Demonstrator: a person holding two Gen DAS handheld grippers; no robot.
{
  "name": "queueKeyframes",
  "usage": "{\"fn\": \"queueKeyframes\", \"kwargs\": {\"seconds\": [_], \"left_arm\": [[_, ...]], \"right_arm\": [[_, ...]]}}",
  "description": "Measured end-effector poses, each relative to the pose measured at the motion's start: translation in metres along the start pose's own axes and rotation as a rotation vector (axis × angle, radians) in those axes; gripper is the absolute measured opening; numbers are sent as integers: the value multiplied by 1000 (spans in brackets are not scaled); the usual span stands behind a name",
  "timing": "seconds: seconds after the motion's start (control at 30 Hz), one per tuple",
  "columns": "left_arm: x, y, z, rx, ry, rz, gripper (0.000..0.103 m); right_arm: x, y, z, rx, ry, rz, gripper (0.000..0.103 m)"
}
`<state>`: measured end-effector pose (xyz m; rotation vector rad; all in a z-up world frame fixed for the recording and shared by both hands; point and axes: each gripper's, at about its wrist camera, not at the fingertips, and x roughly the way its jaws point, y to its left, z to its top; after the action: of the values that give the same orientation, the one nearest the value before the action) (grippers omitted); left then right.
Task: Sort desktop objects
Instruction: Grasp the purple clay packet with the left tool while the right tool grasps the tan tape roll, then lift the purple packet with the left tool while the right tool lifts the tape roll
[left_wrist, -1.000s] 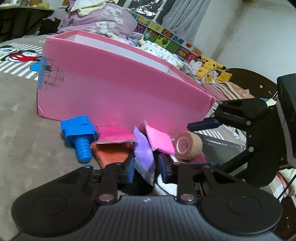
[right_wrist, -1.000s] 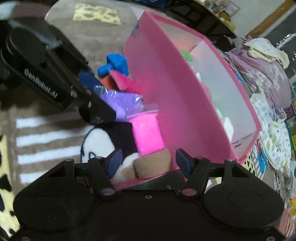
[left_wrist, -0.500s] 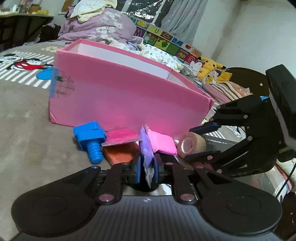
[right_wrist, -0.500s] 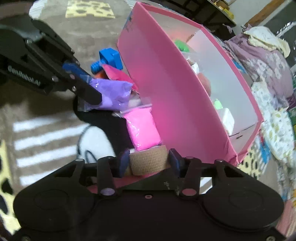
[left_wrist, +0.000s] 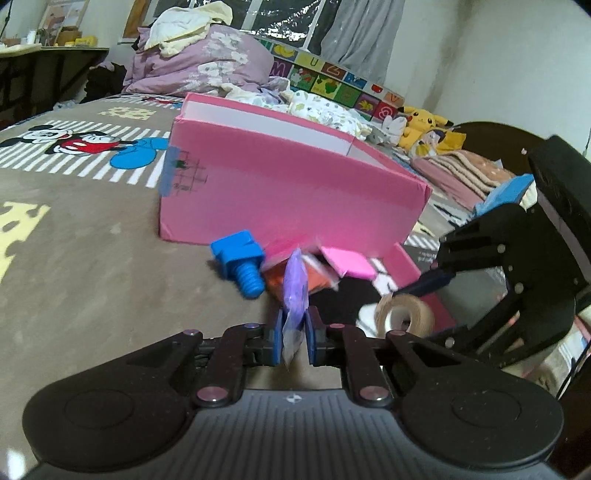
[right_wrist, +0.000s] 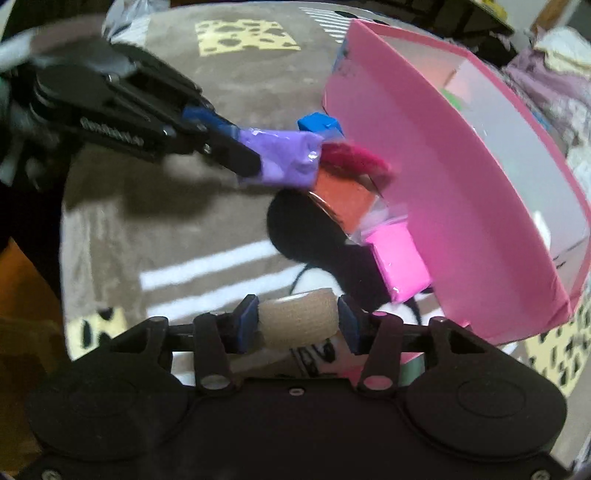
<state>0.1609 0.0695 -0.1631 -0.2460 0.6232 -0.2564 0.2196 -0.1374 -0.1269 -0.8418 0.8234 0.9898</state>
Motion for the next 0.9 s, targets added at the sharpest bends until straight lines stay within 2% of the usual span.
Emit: {"fn": "queueKeyframes", "kwargs": {"seconds": [0.13,0.33,0.6,0.7,0.9], "left_arm": [[-1,1,-5,15,19,-10,12],[5,0,-9,25,43,25,13],[7,7,1,-48,0,22,14],[10,8,4,-71,-17,30,20],[17,6,9,-95,-32,14,20]], "right_arm": [[2,3,0,11,-3,-4,58],[3,12,-5,-54,-8,-33,58],[1,4,-4,-99,-26,-65,58],[3,4,-4,-103,-29,-61,58],[0,4,-7,-110,-47,-68,58]]}}
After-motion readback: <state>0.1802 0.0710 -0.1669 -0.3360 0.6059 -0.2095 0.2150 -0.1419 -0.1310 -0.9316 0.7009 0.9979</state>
